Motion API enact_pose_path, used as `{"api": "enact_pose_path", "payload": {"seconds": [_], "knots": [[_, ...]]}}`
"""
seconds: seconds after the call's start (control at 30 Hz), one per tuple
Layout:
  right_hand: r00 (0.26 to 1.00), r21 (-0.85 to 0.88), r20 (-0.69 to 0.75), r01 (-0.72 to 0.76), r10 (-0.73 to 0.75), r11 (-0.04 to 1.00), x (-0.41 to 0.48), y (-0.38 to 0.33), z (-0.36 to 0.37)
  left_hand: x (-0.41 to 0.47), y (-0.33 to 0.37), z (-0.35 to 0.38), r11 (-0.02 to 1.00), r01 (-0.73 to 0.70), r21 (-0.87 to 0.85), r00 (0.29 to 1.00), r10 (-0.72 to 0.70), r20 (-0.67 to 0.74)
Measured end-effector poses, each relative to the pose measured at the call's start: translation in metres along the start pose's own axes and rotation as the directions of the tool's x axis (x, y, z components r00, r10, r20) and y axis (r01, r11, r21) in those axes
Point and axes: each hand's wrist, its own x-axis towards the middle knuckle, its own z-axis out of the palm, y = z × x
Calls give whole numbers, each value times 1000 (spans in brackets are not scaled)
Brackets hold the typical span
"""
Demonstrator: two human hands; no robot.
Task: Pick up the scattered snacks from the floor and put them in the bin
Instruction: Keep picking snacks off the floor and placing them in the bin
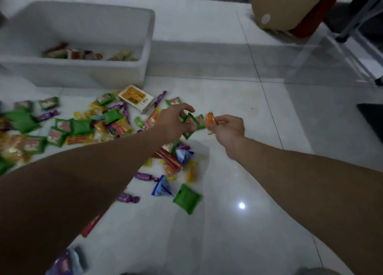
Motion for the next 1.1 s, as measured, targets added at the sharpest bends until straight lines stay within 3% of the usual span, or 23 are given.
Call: {"api": "enact_pose_path", "payload": {"seconds": [0.2, 0.37, 0.57, 1.1], "knots": [[987, 17, 93, 133, -134, 991, -13, -90, 57, -1, -9, -88, 990, 35, -139, 971, -66, -229], [976, 29, 110, 185, -187, 982, -32, -162, 102, 0, -20, -172, 971, 101, -218, 942, -163, -294], [980, 9, 96, 172, -172, 985, -46, -218, 146, 0, -26, -243, 974, 109, -198, 921, -174, -347], [966, -81, 145, 229, -216, 970, 76, -248, 197, 132, -68, -251, 926, 185, -328, 817, -331, -472]]}}
